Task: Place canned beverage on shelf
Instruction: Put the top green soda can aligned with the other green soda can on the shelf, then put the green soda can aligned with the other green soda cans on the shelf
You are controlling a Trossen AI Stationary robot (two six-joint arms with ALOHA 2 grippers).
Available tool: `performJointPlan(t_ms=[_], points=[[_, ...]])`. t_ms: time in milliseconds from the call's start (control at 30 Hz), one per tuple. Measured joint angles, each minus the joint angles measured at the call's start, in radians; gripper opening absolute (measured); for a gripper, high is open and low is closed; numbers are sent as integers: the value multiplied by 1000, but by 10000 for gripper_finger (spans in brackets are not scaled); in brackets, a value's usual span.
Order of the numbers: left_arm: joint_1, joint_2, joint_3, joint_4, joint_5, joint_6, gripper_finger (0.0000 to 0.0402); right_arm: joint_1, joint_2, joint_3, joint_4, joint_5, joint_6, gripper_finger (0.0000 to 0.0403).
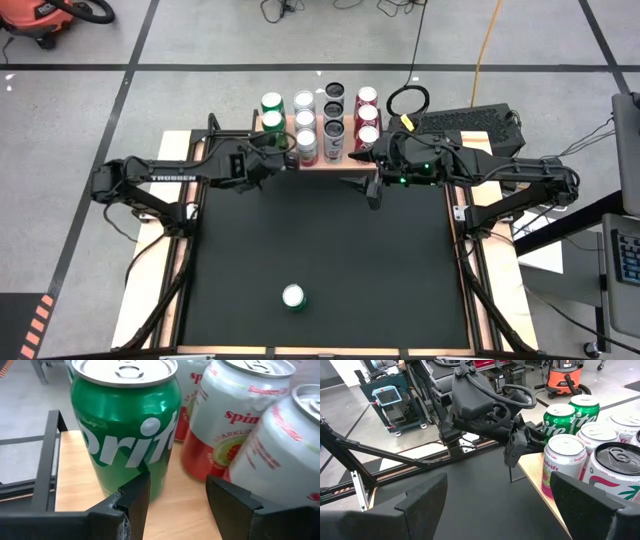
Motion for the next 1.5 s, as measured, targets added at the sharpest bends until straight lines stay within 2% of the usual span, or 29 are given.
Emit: performJointPlan(t_ms=[267, 500, 700, 867, 1133, 1267, 1367, 1500], points=[[7, 0, 0, 0, 0, 0, 196, 0, 0, 0, 0, 0, 0, 331], [-36, -31, 0, -5, 24, -1, 196, 0, 0, 0, 0, 0, 0, 331], [-83, -149, 87, -178, 130, 6, 196, 0, -5, 0, -12, 0, 22, 331], [-99, -276, 120, -260, 301, 79, 196, 0, -11, 0, -32, -1, 26, 331], [-100, -448, 123, -325, 570, 76, 196, 3, -22, 0, -56, -54, 113, 331], [-100, -481, 123, -363, 685, 80, 196, 21, -29, 0, -61, -108, 154, 331], [-103, -485, 123, -361, 815, 101, 196, 45, -35, 0, -71, -150, 202, 331], [-152, -481, 123, -361, 938, 103, 196, 93, -37, 0, -112, -157, 258, 331]])
